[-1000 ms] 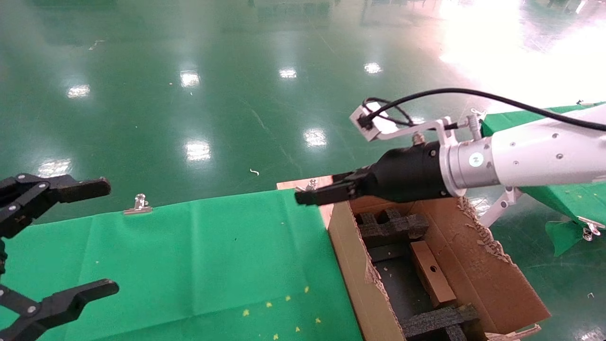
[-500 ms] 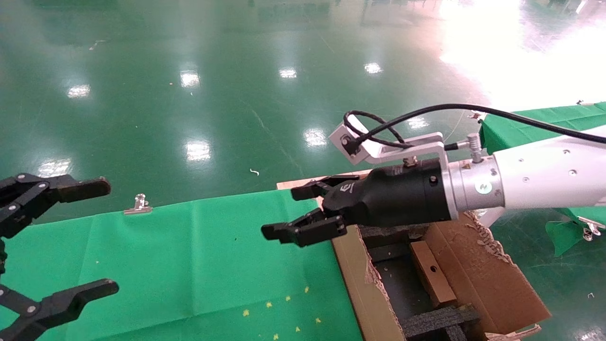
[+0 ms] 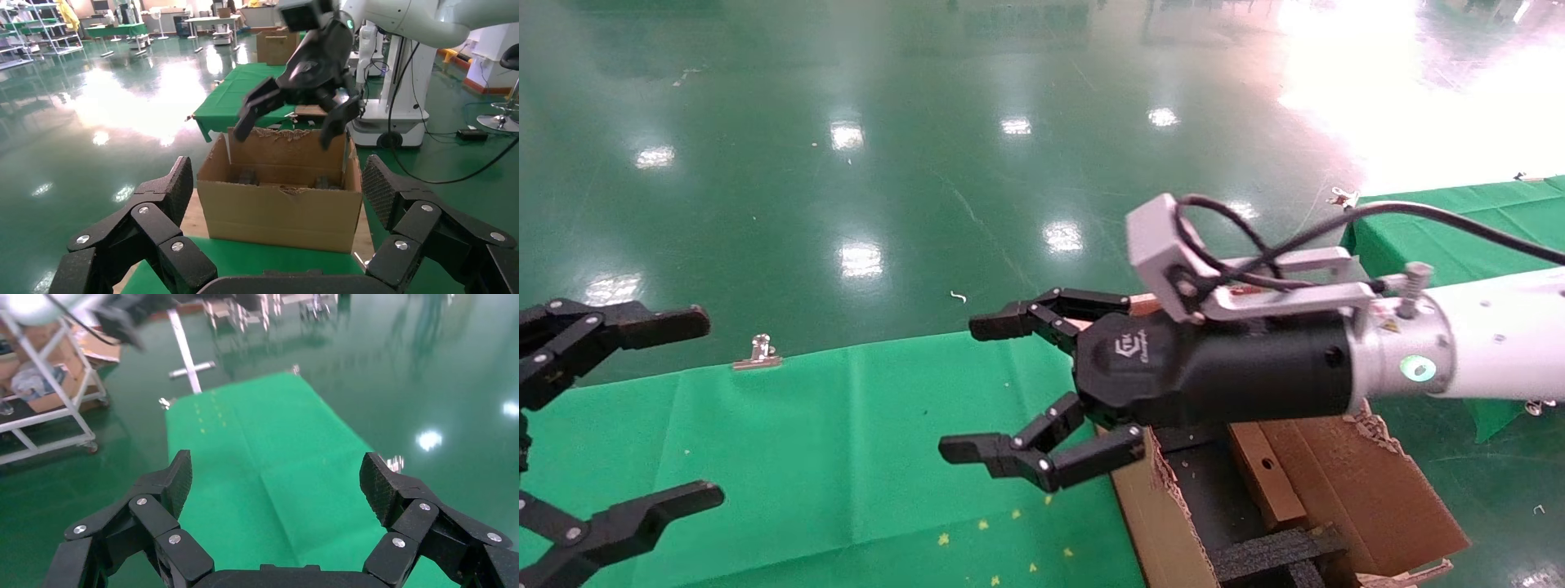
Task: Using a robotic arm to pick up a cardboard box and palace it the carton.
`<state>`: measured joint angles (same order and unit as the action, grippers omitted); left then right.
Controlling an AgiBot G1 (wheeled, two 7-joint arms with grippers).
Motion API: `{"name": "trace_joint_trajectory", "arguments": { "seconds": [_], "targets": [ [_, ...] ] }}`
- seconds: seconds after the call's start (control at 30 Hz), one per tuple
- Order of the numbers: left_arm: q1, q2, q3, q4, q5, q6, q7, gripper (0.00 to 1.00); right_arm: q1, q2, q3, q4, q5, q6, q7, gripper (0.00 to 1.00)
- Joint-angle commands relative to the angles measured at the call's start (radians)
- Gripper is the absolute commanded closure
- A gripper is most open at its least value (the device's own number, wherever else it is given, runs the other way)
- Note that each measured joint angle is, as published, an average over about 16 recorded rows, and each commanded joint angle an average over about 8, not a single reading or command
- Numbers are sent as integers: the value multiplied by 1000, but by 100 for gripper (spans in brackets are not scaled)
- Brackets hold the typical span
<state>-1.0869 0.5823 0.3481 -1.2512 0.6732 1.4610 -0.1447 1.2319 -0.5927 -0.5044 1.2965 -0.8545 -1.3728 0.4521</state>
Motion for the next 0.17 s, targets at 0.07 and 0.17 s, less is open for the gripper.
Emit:
{"name": "trace_joint_trajectory", "arguments": {
  "seconds": [0.07, 0.17],
  "targets": [
    [0, 0, 0, 0, 0, 0, 0, 0, -66, -8, 94, -5, 52, -51, -110, 0],
    [0, 0, 0, 0, 0, 0, 0, 0, -90, -11, 129, -7, 71, -70, -152, 0]
  ]
}}
